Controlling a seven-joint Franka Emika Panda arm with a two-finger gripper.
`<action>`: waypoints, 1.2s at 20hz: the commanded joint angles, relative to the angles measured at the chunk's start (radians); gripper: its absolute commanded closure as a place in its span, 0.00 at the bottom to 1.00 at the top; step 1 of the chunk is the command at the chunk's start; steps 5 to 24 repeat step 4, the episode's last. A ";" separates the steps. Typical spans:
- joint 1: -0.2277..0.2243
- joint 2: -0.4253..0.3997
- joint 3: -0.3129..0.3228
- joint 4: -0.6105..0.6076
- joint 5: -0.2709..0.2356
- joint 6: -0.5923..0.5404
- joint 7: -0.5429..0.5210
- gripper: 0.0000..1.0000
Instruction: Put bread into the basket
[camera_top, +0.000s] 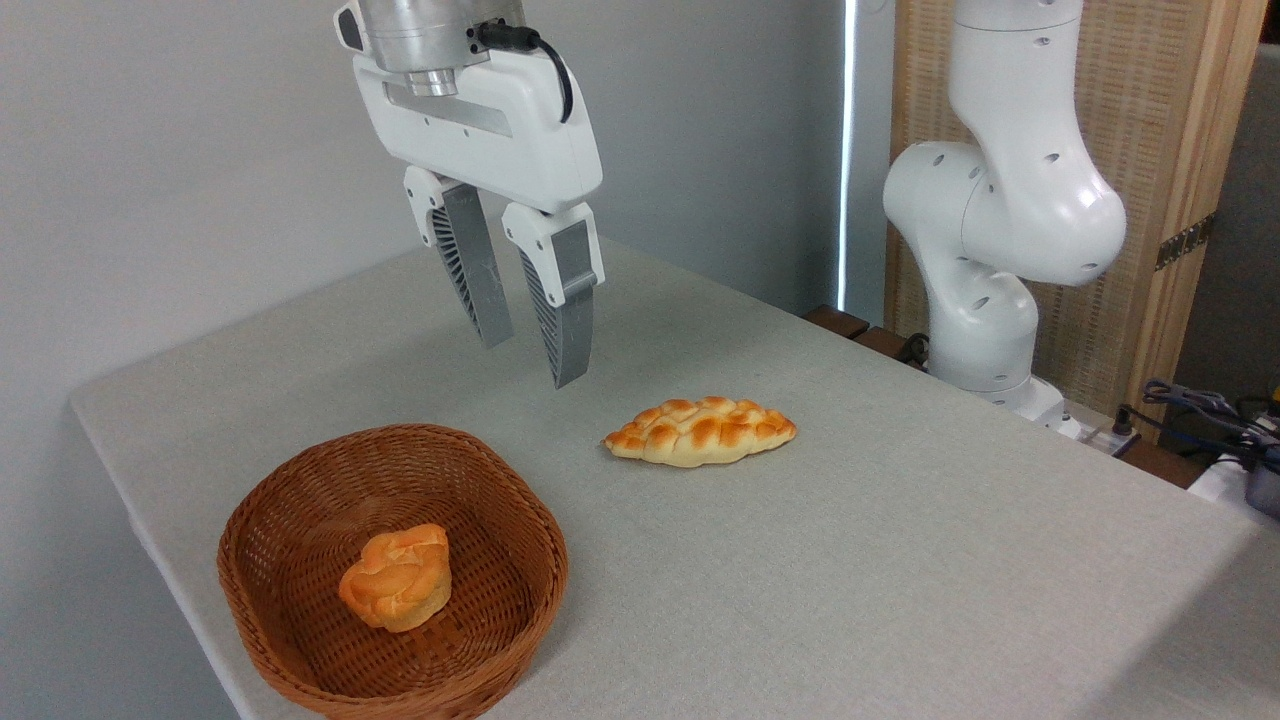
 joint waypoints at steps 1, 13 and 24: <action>-0.022 -0.004 0.019 0.004 0.002 0.004 0.015 0.00; -0.020 -0.004 0.023 0.004 -0.015 0.001 0.014 0.00; -0.020 -0.004 0.023 0.004 -0.015 0.001 0.014 0.00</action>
